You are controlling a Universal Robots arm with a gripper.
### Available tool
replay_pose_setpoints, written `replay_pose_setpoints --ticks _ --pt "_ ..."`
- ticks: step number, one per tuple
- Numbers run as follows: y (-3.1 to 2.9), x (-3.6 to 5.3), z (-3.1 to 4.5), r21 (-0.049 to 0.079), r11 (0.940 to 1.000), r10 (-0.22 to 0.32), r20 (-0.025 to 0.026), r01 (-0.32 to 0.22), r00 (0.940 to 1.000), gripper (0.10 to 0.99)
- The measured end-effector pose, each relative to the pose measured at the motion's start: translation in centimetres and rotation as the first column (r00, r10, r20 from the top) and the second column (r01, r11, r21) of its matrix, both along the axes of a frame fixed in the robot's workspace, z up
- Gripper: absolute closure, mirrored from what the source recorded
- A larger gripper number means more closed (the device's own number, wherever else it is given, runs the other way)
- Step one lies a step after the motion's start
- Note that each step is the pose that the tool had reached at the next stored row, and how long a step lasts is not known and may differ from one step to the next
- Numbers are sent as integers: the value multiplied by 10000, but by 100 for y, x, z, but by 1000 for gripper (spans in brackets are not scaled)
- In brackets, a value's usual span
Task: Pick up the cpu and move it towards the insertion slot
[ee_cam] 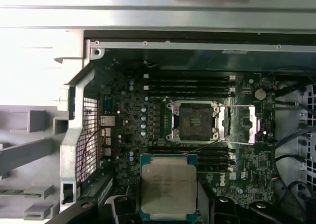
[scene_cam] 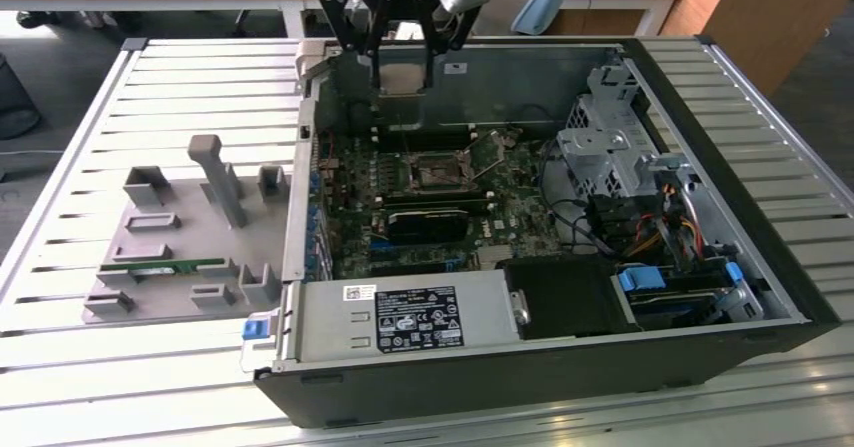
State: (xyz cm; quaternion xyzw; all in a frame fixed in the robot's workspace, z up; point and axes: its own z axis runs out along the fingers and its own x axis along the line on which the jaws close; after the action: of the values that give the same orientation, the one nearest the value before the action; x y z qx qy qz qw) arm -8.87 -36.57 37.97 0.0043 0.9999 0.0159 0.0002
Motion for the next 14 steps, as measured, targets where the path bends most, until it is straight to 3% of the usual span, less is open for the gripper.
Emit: replay_pose_setpoints --ticks 14 --pt "125 125 -2 1 10000 1 0 -1 10000 545"
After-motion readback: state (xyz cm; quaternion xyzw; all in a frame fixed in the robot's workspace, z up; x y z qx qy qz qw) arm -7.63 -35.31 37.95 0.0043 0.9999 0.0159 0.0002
